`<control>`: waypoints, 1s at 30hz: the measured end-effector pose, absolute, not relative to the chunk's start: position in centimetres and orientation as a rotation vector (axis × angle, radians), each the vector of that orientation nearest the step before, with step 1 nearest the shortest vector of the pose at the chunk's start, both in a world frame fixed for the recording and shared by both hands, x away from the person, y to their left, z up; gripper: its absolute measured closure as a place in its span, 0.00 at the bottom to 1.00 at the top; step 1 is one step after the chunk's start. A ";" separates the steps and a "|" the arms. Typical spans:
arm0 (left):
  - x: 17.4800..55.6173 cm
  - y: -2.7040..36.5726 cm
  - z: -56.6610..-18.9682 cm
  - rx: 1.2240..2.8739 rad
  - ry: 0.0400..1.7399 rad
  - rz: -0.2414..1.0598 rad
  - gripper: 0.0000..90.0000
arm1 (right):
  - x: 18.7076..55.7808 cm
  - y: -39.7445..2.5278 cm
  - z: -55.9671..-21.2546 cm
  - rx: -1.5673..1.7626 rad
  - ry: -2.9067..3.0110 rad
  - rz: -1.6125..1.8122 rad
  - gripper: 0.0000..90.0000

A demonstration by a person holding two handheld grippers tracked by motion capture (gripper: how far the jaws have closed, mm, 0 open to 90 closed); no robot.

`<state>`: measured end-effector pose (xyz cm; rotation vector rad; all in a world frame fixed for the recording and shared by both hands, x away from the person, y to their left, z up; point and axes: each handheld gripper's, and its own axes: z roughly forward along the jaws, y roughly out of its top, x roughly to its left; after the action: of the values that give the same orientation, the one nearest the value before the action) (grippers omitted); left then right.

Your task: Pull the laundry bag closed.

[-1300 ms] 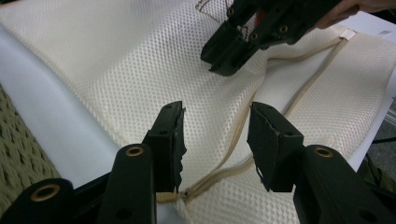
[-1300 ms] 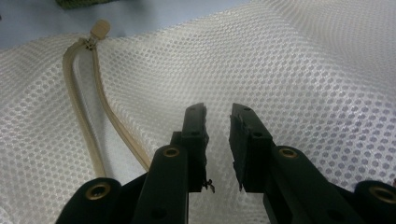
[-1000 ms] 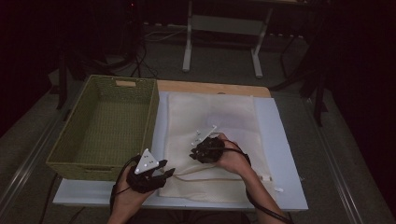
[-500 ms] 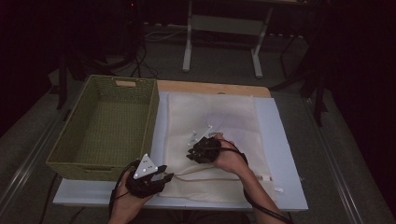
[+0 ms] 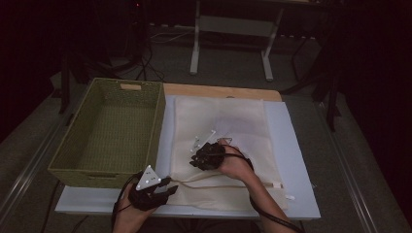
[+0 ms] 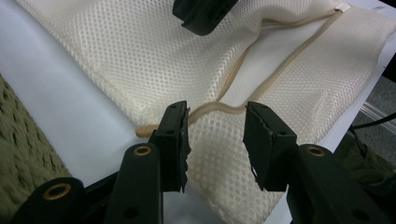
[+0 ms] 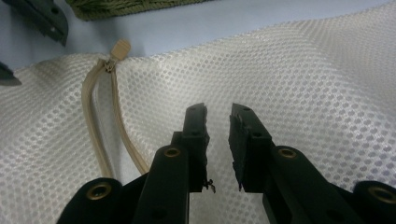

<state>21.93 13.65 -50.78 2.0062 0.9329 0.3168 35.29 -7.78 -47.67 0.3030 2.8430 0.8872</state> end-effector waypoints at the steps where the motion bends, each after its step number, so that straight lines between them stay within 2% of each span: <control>1: 21.8 13.7 -50.9 1.998 0.937 0.315 0.67 | 35.2 -7.7 -47.7 0.309 2.844 0.886 0.86; 17: 21.5 14.3 -52.0 1.988 0.975 0.282 0.69 | 34.6 -5.8 -47.7 0.260 2.854 0.903 0.89; 30: 21.4 14.2 -52.4 2.002 0.972 0.263 0.76 | 34.0 -3.9 -47.9 0.213 2.883 0.930 0.88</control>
<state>21.41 14.22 -52.41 2.0020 0.9723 0.2626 34.04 -3.89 -47.94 0.2130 2.8834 0.9296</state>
